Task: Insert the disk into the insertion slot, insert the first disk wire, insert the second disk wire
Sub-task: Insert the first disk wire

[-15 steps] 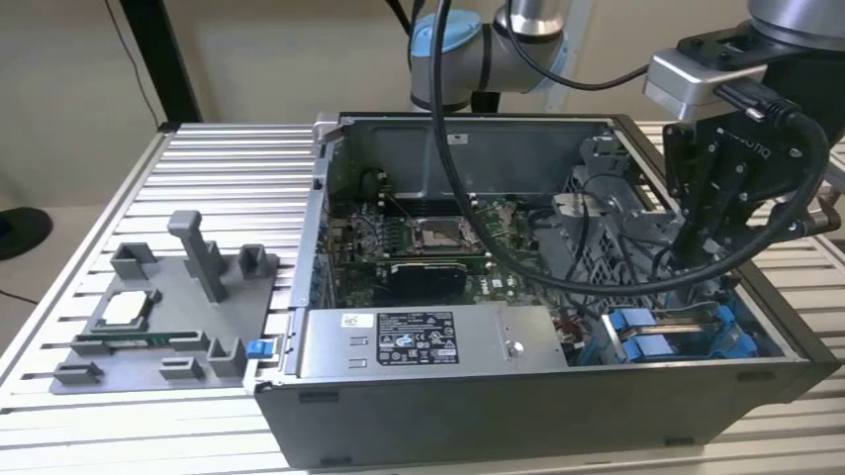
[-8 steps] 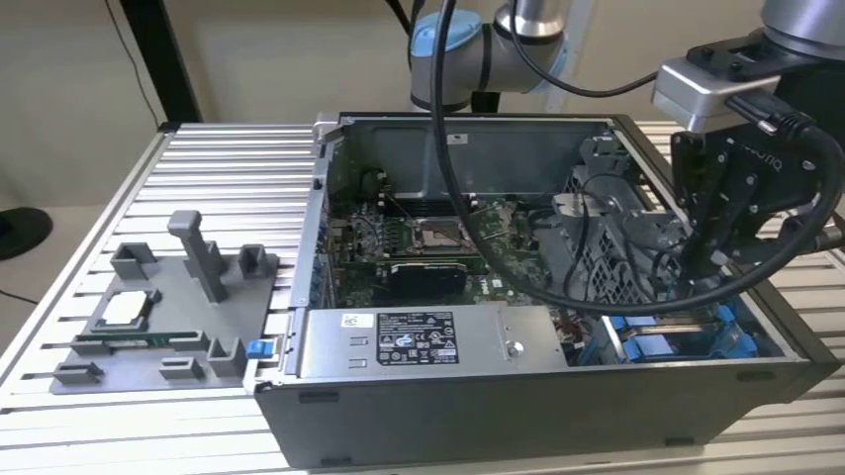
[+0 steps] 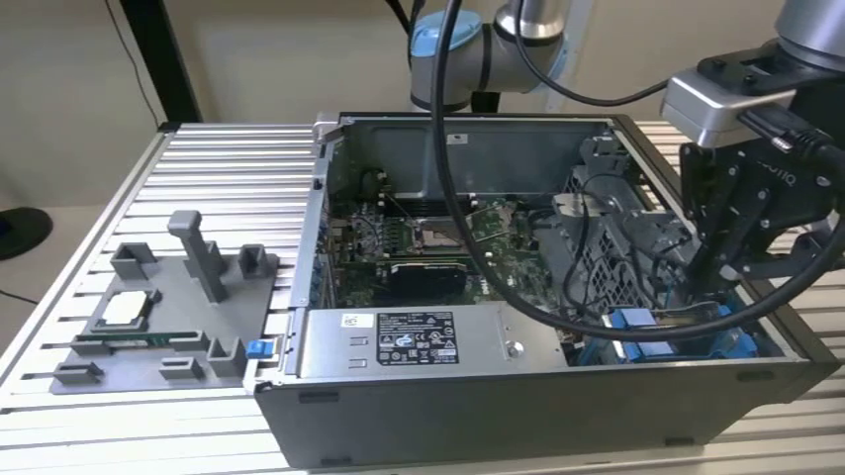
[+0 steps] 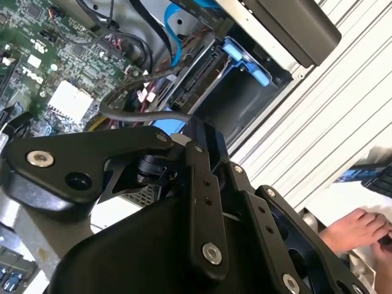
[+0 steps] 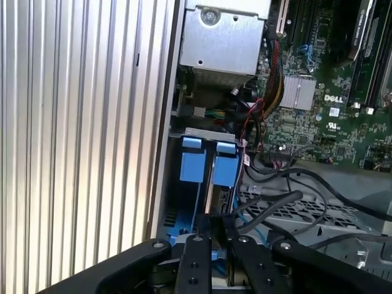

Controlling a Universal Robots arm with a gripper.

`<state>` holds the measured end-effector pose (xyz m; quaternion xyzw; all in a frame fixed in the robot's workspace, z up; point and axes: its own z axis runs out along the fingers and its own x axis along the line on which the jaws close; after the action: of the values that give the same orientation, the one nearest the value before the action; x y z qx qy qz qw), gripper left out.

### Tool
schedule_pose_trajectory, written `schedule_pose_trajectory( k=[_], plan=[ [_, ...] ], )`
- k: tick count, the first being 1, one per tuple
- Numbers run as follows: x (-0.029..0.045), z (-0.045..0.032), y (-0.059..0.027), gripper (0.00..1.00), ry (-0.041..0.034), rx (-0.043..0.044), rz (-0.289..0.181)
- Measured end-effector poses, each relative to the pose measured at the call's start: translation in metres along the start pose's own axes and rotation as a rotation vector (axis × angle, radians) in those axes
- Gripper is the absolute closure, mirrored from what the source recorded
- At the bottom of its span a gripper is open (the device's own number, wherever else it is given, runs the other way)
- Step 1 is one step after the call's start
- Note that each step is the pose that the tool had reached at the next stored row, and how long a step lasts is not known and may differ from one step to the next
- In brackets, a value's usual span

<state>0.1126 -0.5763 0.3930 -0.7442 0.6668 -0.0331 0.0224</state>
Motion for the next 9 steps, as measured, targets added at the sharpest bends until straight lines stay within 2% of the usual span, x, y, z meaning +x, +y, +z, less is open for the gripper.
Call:
schedule_pose_trajectory(
  k=[9],
  plan=[
    [0.0082,0.0050,0.0013,1.00,0.0010,-0.0003,0.011]
  ],
)
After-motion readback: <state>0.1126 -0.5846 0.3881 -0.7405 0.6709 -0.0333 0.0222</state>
